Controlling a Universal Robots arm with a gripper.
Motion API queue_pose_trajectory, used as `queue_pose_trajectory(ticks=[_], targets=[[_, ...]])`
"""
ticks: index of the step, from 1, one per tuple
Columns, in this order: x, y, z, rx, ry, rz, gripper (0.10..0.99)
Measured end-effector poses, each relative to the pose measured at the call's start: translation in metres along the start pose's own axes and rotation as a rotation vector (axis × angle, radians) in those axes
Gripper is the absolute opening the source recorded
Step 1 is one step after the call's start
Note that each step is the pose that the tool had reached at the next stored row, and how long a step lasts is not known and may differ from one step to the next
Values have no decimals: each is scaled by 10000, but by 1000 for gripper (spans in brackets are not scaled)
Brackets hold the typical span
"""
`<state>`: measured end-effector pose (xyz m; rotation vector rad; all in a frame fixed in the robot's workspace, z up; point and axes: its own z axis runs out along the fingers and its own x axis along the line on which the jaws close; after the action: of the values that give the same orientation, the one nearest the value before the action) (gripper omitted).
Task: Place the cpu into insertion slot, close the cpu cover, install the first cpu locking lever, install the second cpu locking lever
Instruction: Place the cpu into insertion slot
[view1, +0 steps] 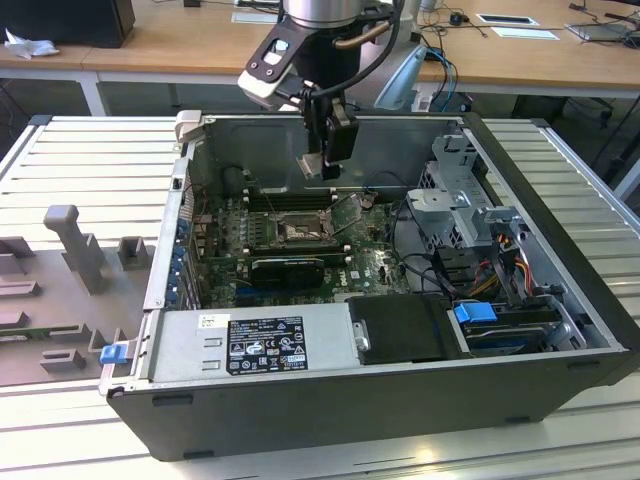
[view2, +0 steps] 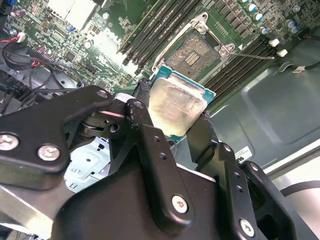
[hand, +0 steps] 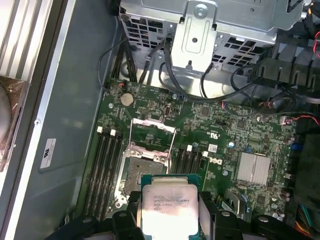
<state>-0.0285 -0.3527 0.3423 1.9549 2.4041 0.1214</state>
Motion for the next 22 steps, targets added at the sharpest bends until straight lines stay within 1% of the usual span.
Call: queue_pose_trajectory(ticks=[22], targets=[[-1,-5,60,0,-9,75,541]])
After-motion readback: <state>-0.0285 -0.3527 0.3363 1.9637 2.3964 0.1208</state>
